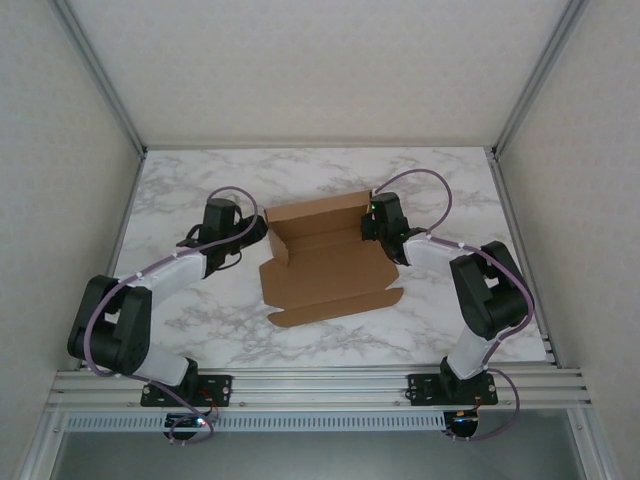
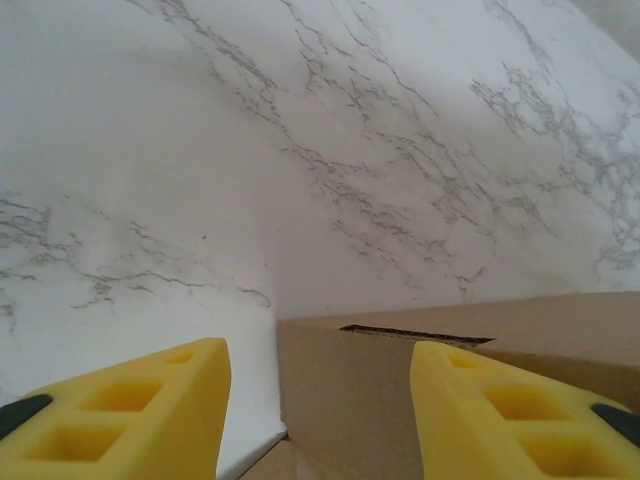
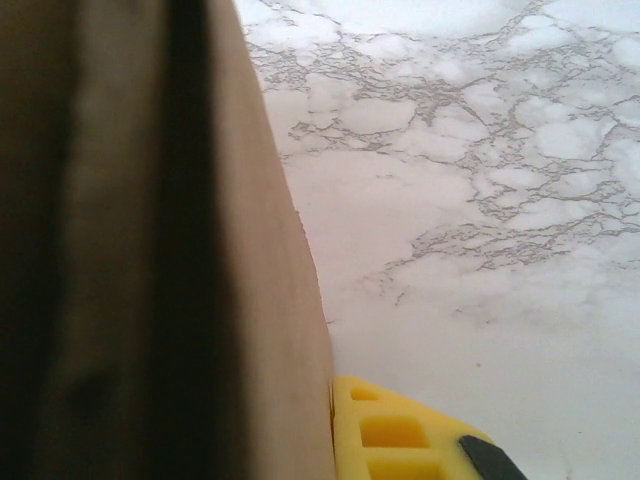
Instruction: Fold the paper box
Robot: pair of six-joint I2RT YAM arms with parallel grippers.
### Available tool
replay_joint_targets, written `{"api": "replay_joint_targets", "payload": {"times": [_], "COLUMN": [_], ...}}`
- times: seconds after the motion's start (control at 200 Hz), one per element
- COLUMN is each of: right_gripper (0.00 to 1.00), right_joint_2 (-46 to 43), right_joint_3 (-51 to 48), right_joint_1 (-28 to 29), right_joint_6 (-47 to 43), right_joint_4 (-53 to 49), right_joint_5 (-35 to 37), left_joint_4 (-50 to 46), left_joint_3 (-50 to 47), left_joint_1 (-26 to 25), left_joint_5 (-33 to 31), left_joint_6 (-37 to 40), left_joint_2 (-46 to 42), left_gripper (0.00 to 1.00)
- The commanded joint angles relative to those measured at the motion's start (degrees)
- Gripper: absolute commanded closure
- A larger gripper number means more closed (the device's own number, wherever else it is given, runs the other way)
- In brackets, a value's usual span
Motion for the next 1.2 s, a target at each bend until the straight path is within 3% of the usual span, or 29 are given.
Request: {"api": "replay_joint_targets", "payload": {"times": [0.0, 0.325, 0.716, 0.906, 1.041, 1.197], "right_gripper": [0.99, 0.99, 0.99, 0.99, 0.99, 0.99], "right_joint_2": [2.38, 2.34, 3.08, 2.91, 2.82, 2.24], "right_joint_3": [-1.62, -1.66, -1.71, -1.75, -1.88, -2.14], "right_joint_1": [0.26, 0.29, 0.26, 0.24, 0.28, 0.29], "right_joint_6": [1.54, 0.96, 0.94, 0.75, 0.78, 0.77], "right_joint_4": [-7.31, -7.30, -6.42, -6.28, -6.03, -5.85], "right_joint_5": [-0.17, 0.10, -2.17, -2.65, -2.98, -3.59], "left_joint_4": [-4.08, -8.31, -6.10, -1.63, 1.56, 11.64], "left_joint_3": [0.09, 1.63, 7.10, 7.00, 6.39, 2.23], "left_joint_1": [-1.53, -1.20, -1.58, -2.60, -4.68, -5.87], "left_joint_5": [-0.84, -4.83, -5.17, -3.86, -9.01, -12.25], "left_joint_6": [2.13, 3.87, 12.35, 14.98, 17.72, 21.08], "left_joint_2": [-1.42, -2.26, 1.92, 3.31, 4.84, 3.98], "left_gripper": [0.49, 0.49, 0.45, 0.41, 0.41, 0.38]}}
